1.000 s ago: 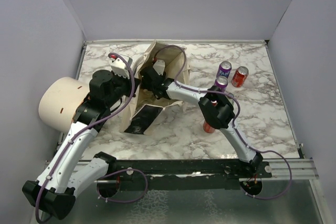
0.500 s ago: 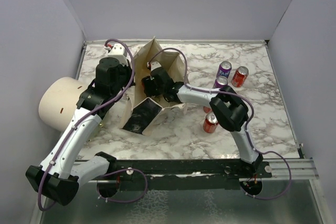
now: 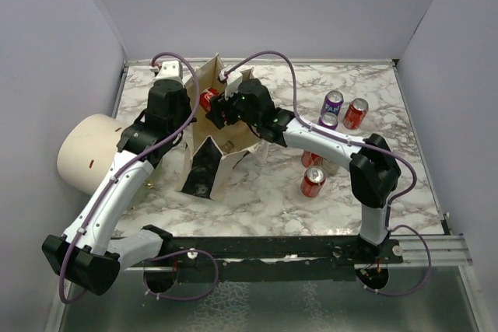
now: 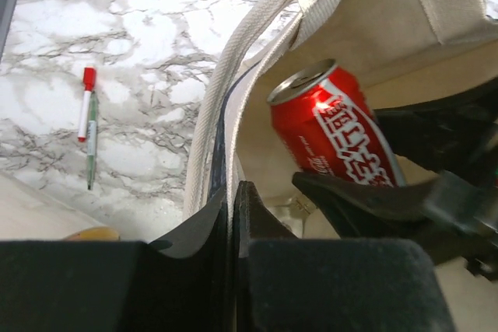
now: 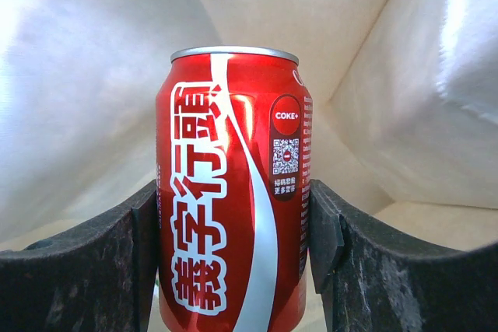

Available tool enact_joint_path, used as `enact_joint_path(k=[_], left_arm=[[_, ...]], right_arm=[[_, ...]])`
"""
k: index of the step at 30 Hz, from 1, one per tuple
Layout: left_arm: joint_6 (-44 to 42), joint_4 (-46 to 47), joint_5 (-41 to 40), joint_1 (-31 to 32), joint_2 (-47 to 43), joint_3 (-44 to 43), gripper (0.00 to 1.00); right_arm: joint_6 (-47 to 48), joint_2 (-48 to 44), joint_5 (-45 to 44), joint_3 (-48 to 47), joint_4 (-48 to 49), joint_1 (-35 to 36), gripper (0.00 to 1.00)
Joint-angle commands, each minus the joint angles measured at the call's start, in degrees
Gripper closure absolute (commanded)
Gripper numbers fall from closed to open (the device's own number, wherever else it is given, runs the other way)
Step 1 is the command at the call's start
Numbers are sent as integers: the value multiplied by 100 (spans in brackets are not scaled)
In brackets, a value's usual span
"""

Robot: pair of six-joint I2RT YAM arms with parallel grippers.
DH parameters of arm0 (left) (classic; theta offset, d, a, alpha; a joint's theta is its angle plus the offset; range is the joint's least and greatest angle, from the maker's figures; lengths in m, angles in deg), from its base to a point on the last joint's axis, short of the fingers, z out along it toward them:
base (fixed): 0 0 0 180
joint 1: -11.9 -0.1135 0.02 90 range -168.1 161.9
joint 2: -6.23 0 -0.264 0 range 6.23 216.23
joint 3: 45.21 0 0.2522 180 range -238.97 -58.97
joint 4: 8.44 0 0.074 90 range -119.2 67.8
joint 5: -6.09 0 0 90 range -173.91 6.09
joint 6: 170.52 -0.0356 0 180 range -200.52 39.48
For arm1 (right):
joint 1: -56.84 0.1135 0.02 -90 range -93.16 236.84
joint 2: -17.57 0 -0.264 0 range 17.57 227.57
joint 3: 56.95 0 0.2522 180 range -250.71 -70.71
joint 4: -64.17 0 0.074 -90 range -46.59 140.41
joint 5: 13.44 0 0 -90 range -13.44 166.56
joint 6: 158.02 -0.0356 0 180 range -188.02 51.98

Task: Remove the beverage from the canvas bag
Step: Take out the drink from the canvas bag.

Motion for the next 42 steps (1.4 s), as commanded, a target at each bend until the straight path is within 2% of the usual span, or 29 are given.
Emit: enact_joint_path(k=[1, 7, 10, 15, 19, 24, 31, 33, 40, 42], left_arm=[[34, -182, -804, -27, 123, -344, 93], [247, -639, -1209, -73, 215, -519, 91], [292, -597, -1050, -83, 199, -800, 79], [270, -9, -305, -91, -4, -1088, 58], [318, 687, 627, -92, -222, -974, 47], [574, 678, 1135, -92, -112, -1104, 40], [822, -270, 1679, -151, 563, -2017, 25], [952, -544, 1699, -204, 722, -2242, 24], [1389, -320, 2873, -520, 962, -2458, 22], [1387, -245, 3227, -531, 1002, -2482, 13]], right_arm=[[194, -653, 365, -52, 604, -24, 98], [373, -1004, 452, 71, 642, -28, 98], [401, -1034, 558, 102, 607, -31, 98], [333, -1063, 698, 130, 608, -32, 98], [192, -1060, 833, 213, 691, -32, 98], [15, -1170, 1042, 393, 882, -65, 98], [29, -1893, 1037, 1114, 1648, -154, 98], [75, -2068, 1036, 1280, 1797, -171, 98], [63, -2365, 1006, 1410, 2043, -182, 98], [63, -2370, 980, 1311, 2029, -182, 98]])
